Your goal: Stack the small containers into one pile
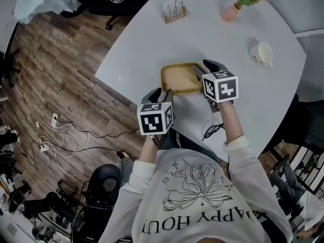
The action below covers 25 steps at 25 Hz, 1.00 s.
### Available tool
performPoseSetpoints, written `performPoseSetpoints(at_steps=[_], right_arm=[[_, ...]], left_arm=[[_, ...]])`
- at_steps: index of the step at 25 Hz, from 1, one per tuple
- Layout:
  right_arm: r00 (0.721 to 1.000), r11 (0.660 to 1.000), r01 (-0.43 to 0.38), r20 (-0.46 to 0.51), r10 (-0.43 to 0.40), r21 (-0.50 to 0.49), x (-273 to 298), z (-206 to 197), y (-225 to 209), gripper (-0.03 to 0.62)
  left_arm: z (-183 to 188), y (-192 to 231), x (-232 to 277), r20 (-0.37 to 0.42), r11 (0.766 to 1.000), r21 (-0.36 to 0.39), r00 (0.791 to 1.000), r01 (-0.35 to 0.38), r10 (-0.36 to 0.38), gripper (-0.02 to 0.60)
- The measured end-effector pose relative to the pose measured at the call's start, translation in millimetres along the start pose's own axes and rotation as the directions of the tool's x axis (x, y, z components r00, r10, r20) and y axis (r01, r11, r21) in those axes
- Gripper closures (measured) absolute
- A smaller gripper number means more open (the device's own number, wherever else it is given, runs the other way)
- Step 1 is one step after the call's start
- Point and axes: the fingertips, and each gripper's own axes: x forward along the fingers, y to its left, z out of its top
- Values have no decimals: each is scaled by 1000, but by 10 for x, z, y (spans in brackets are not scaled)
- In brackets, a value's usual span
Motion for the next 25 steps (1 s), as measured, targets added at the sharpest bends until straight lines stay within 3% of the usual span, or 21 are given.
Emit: performPoseSetpoints(at_steps=[8, 10, 15, 20, 25], right_arm=[[991, 999, 24, 132, -29, 36, -284, 195, -23, 411], [981, 999, 46, 187, -50, 26, -406, 282, -16, 450], [940, 995, 95, 326, -97, 22, -733, 492, 18, 504], [887, 988, 136, 435, -154, 72, -1098, 622, -27, 573], [841, 975, 209, 494, -221, 80, -1413, 716, -85, 583]], left_arm=[[286, -7, -126, 89, 999, 44, 996, -30, 26, 436], [412, -22, -199, 136, 997, 60, 990, -46, 37, 460], [781, -145, -410, 259, 992, 118, 966, -47, 15, 540], [1130, -325, -609, 358, 980, 190, 934, -61, -11, 569], [1350, -554, -771, 415, 966, 254, 908, -57, -56, 575]])
